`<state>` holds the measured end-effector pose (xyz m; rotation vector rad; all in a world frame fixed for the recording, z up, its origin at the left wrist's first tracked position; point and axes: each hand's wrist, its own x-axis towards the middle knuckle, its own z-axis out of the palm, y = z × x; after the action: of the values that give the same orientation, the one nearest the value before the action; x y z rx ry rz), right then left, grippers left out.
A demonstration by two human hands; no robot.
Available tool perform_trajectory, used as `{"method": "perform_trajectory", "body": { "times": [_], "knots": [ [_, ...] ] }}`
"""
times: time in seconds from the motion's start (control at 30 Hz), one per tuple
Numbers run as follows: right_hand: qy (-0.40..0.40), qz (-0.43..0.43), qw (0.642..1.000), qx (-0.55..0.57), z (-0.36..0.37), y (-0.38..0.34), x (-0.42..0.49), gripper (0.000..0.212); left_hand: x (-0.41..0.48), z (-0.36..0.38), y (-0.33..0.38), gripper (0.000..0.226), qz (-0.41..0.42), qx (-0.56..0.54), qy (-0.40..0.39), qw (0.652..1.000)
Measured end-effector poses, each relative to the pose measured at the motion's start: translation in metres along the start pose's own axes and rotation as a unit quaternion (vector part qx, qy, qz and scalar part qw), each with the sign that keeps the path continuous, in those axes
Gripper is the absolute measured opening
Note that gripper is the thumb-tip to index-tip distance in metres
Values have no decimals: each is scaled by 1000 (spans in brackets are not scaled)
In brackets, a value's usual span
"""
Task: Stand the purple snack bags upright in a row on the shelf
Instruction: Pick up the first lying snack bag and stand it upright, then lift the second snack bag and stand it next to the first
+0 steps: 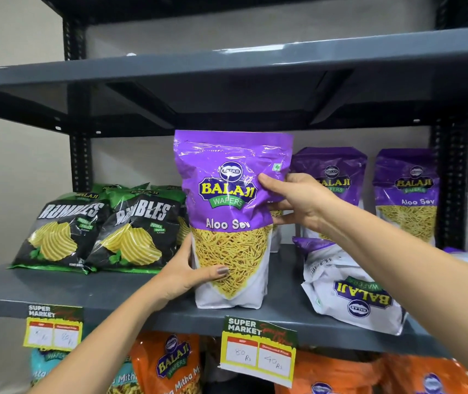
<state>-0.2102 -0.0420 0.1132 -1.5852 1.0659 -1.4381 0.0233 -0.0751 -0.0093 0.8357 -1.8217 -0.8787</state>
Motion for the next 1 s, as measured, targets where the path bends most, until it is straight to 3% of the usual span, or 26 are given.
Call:
{"method": "perform_trajectory", "body": {
  "times": [0.13,0.23,0.27,0.33,0.4,0.47,0.57,0.6,0.67,0.73,0.83,0.9,1.0],
  "knots": [
    [5,-7,1000,-22,3,-1,-6,28,-9,5,3,129,-6,14,21,1000],
    [14,8,998,-59,-10,-7,-10,63,-18,18,18,143,34,30,141,989],
    [34,8,995,-92,-20,-11,-12,69,-22,24,25,130,82,37,211,973],
    [101,-18,970,-218,-54,-16,-17,68,-31,42,44,72,234,27,320,918],
    [146,-4,889,-433,-91,-12,-22,57,-39,62,63,30,308,49,306,899],
    [122,99,817,-555,-122,-5,-33,55,-35,91,83,16,256,63,205,943],
    [59,235,771,-590,-139,15,-45,66,-4,128,97,23,87,108,95,986],
    [56,263,776,-570,-141,22,-48,73,9,138,98,21,54,139,88,985],
    [64,320,820,-470,-140,31,-54,84,38,153,96,20,16,225,107,968],
    [65,351,843,-403,-136,36,-57,92,65,163,90,37,-38,258,92,961],
    [54,380,841,-382,-133,43,-60,96,90,182,85,69,-154,201,-7,967],
    [56,372,855,-357,-130,48,-60,85,95,193,83,65,-196,151,-60,967],
    [89,306,879,-354,-132,55,-58,78,99,199,81,53,-210,65,-59,974]
  ]
}}
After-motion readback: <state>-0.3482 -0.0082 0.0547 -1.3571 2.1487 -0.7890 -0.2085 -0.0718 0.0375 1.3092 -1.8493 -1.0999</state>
